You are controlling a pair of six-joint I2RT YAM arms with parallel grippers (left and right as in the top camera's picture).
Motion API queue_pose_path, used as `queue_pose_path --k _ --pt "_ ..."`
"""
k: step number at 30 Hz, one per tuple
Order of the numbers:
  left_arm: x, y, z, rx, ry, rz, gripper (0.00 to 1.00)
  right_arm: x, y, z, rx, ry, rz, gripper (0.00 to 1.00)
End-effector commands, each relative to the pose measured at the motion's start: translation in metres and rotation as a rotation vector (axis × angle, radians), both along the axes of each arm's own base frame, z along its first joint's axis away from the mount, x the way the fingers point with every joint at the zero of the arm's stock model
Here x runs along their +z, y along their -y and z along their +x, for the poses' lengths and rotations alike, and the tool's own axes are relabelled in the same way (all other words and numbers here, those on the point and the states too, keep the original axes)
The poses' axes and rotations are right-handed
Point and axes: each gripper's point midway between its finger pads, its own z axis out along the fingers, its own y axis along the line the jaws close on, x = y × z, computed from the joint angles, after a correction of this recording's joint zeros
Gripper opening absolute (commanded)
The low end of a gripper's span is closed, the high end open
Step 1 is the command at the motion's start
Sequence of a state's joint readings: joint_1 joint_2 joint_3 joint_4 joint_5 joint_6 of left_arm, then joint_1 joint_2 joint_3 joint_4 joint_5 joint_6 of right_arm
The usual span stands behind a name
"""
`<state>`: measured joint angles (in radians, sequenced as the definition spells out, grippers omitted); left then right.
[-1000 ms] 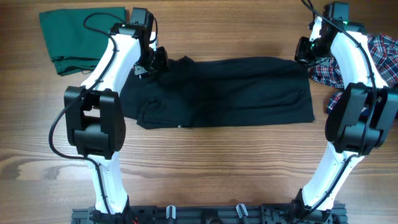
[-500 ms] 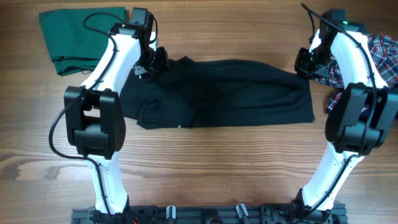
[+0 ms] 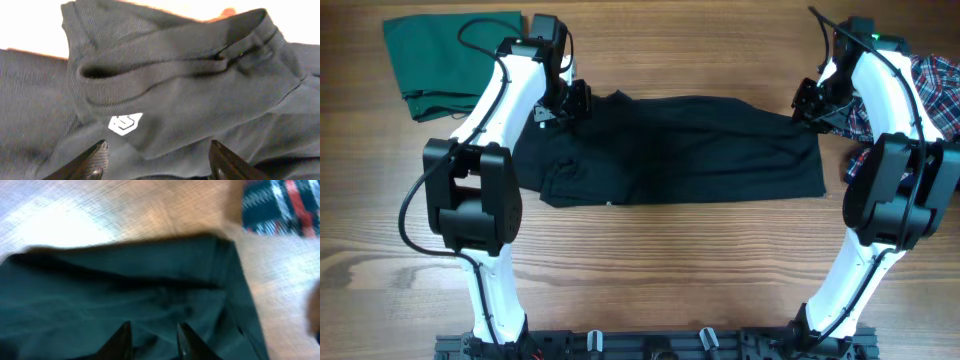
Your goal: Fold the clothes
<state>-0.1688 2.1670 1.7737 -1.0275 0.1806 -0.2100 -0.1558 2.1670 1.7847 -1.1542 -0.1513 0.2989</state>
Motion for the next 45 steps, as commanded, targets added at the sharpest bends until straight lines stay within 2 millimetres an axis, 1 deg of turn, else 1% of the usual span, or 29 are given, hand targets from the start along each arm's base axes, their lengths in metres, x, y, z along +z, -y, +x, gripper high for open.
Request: queue_pose_path --k 1,3,6,8,11,14,18,21,24,26,29,30,31,33,34,35,36,37,39,42,45 --pt "0.015 0.002 0.013 -0.039 0.08 -0.026 0.73 0.007 -0.009 0.009 -0.011 0.053 0.05 0.37" --pt "0.015 0.003 0.016 -0.038 0.093 -0.028 0.79 0.005 -0.009 0.009 -0.011 0.05 0.05 0.38" --pt "0.014 0.002 0.017 -0.037 0.094 -0.024 0.8 0.005 -0.009 0.009 -0.01 0.05 0.05 0.38" --pt "0.011 -0.002 0.017 -0.031 0.091 0.0 0.8 0.005 -0.009 0.009 -0.01 0.05 0.051 0.38" --pt "-0.001 -0.003 0.014 -0.015 0.053 0.004 0.8 0.005 -0.009 0.009 -0.011 0.05 0.051 0.38" --pt "-0.012 0.005 0.01 -0.019 0.016 -0.036 0.79 0.005 -0.009 0.009 -0.01 0.05 0.051 0.38" --pt "-0.01 0.008 0.016 -0.025 0.042 -0.051 0.79 0.005 -0.009 0.01 -0.007 0.055 0.05 0.38" --pt "-0.013 0.008 0.016 -0.025 0.04 -0.051 0.79 0.005 -0.009 0.01 -0.007 0.055 0.05 0.38" --pt "-0.017 0.016 0.015 -0.033 0.026 -0.089 0.78 0.005 -0.009 0.01 -0.007 0.054 0.05 0.38" --pt "-0.023 0.016 0.013 -0.033 0.012 -0.091 0.72 0.005 -0.009 0.009 -0.007 0.052 0.05 0.38" --pt "-0.033 0.016 0.006 -0.032 -0.033 -0.084 0.69 0.005 -0.009 0.009 -0.007 0.051 0.05 0.38" --pt "-0.038 0.015 0.003 -0.032 -0.049 -0.082 0.66 0.005 -0.009 0.009 -0.006 0.051 0.05 0.38" --pt "-0.039 0.015 0.002 -0.031 -0.056 -0.081 0.57 0.005 -0.009 0.009 -0.007 0.052 0.05 0.38" --pt "-0.039 0.015 0.003 -0.031 -0.055 -0.081 0.35 0.005 -0.009 0.009 -0.007 0.052 0.05 0.38" --pt "-0.039 0.015 0.003 -0.031 -0.055 -0.081 0.21 0.005 -0.009 0.009 -0.007 0.052 0.05 0.38" --pt "-0.039 0.015 0.002 -0.031 -0.056 -0.081 0.16 0.005 -0.009 0.009 -0.007 0.051 0.05 0.38" --pt "-0.039 0.015 0.002 -0.031 -0.056 -0.081 0.07 0.005 -0.009 0.009 -0.007 0.051 0.05 0.38" --pt "-0.039 0.015 0.002 -0.031 -0.057 -0.08 0.04 0.005 -0.009 0.009 -0.007 0.051 0.05 0.38" --pt "-0.039 0.014 -0.001 -0.03 -0.07 -0.078 0.04 0.005 -0.009 0.009 -0.007 0.05 0.05 0.37" --pt "-0.039 0.012 -0.014 -0.028 -0.121 -0.07 0.04 0.005 -0.009 0.009 -0.007 0.05 0.05 0.37" --pt "-0.034 0.002 -0.025 -0.022 -0.156 -0.015 0.04 0.005 -0.009 0.009 -0.007 0.05 0.05 0.37"
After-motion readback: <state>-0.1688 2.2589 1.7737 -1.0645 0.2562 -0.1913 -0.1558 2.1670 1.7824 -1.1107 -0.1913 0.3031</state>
